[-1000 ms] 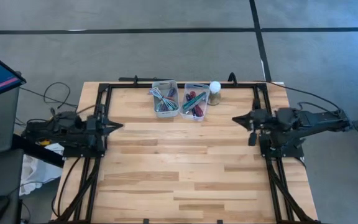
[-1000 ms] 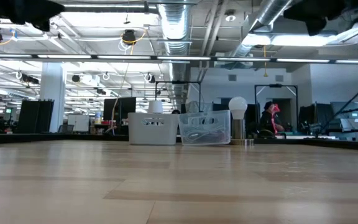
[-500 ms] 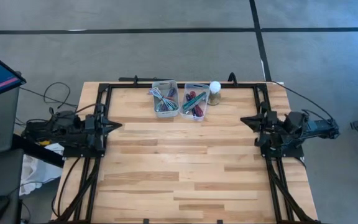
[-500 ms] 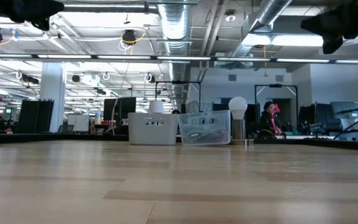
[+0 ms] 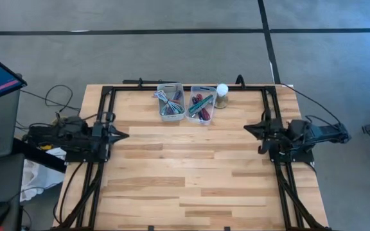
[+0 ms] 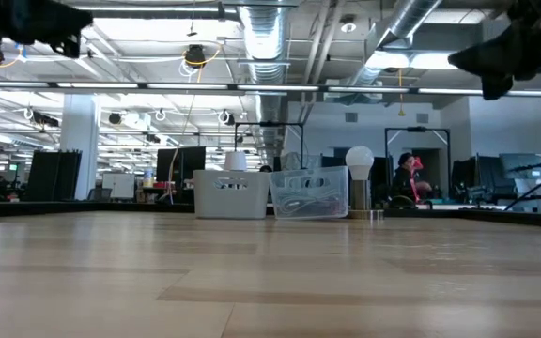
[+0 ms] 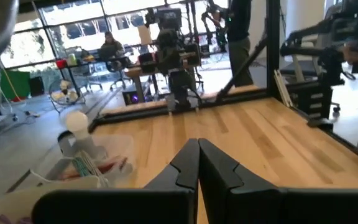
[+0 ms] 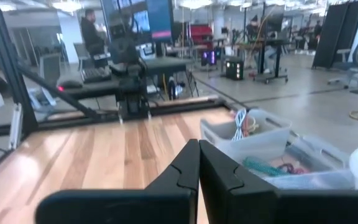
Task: Pick & Place USB Port
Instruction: Return To Home Position
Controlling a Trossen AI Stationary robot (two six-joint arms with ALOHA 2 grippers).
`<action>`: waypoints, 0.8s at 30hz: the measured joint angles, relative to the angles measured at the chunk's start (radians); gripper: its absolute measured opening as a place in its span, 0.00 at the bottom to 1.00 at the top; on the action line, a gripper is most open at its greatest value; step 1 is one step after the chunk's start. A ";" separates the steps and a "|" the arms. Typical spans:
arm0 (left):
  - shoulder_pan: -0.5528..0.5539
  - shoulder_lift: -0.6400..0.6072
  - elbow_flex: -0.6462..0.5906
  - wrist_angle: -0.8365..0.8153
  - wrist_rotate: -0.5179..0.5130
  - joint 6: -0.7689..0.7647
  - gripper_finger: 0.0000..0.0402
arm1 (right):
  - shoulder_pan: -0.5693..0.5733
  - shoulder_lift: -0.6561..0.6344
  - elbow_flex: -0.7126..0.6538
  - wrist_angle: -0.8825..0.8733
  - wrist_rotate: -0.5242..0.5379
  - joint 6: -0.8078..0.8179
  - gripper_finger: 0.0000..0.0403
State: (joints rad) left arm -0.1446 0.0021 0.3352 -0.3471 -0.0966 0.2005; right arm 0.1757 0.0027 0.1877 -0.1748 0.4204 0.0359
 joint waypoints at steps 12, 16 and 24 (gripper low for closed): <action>0.000 -0.001 -0.165 0.149 -0.007 -0.025 0.02 | 0.001 0.000 -0.028 -0.014 -0.003 0.018 0.00; 0.000 -0.002 -0.213 0.190 -0.007 -0.026 0.02 | 0.001 0.000 -0.028 -0.041 -0.003 0.018 0.00; 0.000 -0.002 -0.287 0.272 -0.007 -0.027 0.02 | 0.002 0.000 -0.028 -0.123 -0.004 0.043 0.00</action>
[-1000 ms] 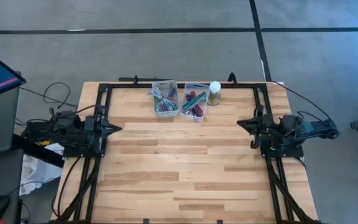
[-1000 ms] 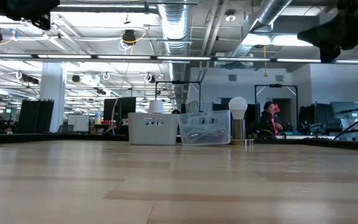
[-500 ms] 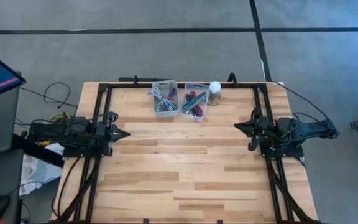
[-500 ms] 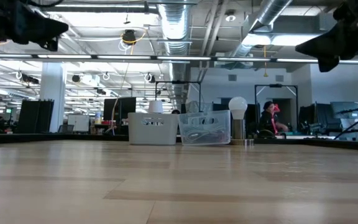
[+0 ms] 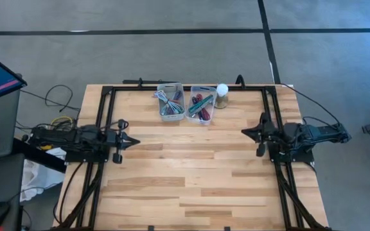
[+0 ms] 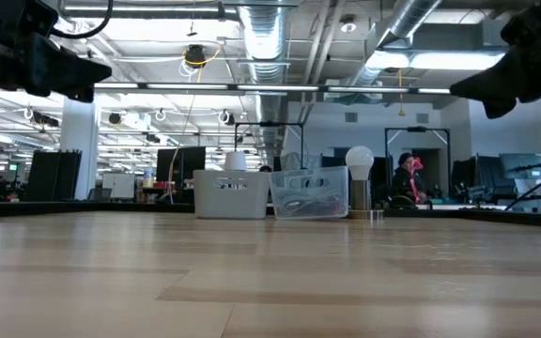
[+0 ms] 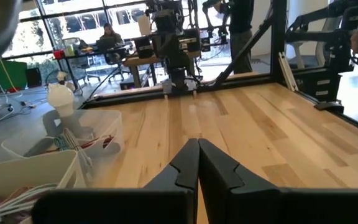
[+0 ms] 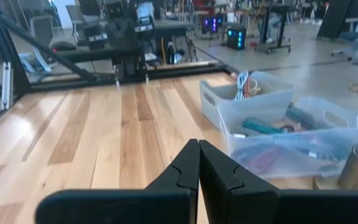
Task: Pick & Place USB Port
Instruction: Return To Home Position
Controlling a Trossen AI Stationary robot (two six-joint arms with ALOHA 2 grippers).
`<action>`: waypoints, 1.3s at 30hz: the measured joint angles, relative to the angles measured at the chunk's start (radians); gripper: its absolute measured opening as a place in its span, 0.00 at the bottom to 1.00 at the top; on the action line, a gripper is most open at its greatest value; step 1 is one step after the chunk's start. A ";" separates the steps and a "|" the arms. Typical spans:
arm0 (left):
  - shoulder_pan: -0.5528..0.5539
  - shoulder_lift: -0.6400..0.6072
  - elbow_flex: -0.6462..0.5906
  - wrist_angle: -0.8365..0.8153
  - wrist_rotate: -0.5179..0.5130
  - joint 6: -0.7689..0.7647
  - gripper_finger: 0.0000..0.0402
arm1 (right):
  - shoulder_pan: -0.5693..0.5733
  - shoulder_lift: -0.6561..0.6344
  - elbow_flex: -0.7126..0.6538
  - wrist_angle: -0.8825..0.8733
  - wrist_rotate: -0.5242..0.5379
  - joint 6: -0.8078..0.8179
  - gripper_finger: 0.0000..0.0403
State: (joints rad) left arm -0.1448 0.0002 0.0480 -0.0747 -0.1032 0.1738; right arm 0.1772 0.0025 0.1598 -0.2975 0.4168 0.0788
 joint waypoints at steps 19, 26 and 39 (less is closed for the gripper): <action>0.000 0.008 -0.011 0.022 0.019 -0.022 0.02 | 0.006 0.000 -0.059 -0.001 -0.001 0.005 0.00; 0.000 0.008 -0.011 0.021 0.019 -0.025 0.02 | 0.013 0.000 -0.052 -0.047 0.002 -0.002 0.00; 0.000 0.009 -0.011 0.022 0.019 -0.025 0.02 | 0.013 0.005 -0.052 -0.047 0.003 0.035 0.00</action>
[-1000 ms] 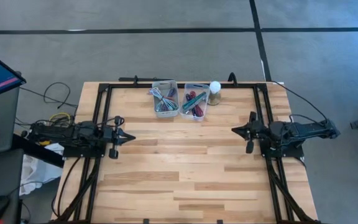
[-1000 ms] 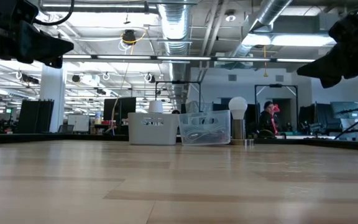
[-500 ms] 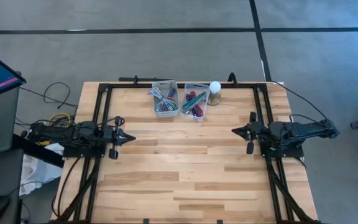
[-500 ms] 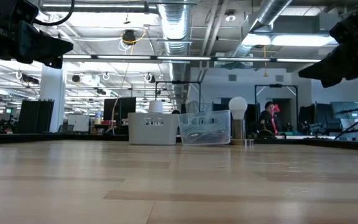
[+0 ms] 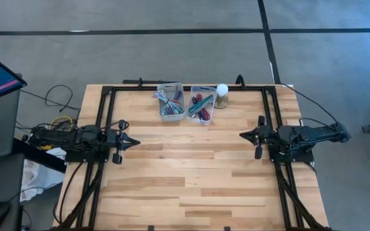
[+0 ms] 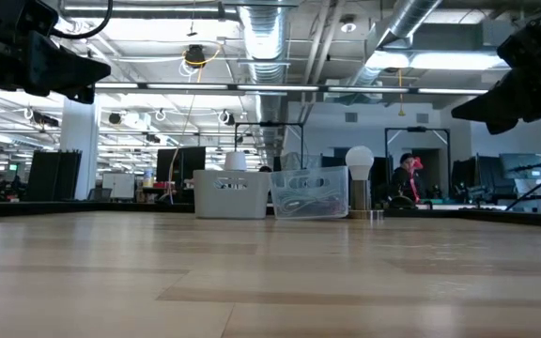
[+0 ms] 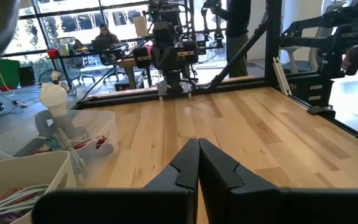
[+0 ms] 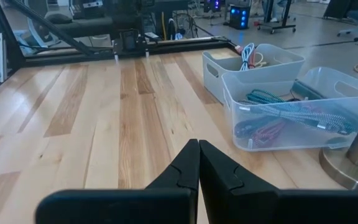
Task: Pick & Place USB Port
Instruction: Return To Home Position
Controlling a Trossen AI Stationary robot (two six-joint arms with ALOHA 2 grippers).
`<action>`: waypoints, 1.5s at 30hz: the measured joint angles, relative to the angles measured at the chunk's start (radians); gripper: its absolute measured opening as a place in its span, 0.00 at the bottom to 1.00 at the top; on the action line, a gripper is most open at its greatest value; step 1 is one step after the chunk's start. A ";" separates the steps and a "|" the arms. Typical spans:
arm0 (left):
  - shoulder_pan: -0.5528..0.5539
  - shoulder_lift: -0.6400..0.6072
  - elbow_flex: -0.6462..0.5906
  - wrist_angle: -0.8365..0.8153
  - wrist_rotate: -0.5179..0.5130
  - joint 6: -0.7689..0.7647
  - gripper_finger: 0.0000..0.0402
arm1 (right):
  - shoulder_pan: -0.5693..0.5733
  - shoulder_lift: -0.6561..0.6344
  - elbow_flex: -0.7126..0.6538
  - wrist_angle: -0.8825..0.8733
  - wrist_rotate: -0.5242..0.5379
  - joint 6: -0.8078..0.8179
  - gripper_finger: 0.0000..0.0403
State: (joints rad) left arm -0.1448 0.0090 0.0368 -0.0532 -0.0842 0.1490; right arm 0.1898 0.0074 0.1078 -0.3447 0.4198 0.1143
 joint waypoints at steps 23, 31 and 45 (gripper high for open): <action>0.000 0.000 -0.001 0.011 0.000 0.003 0.04 | 0.000 0.000 0.000 0.000 -0.003 0.000 0.00; 0.000 0.000 -0.001 0.016 0.000 0.003 0.04 | 0.000 0.000 0.000 0.001 -0.003 0.000 0.00; 0.000 0.000 -0.001 0.017 0.000 0.003 0.04 | 0.000 0.001 0.000 0.001 -0.003 0.000 0.00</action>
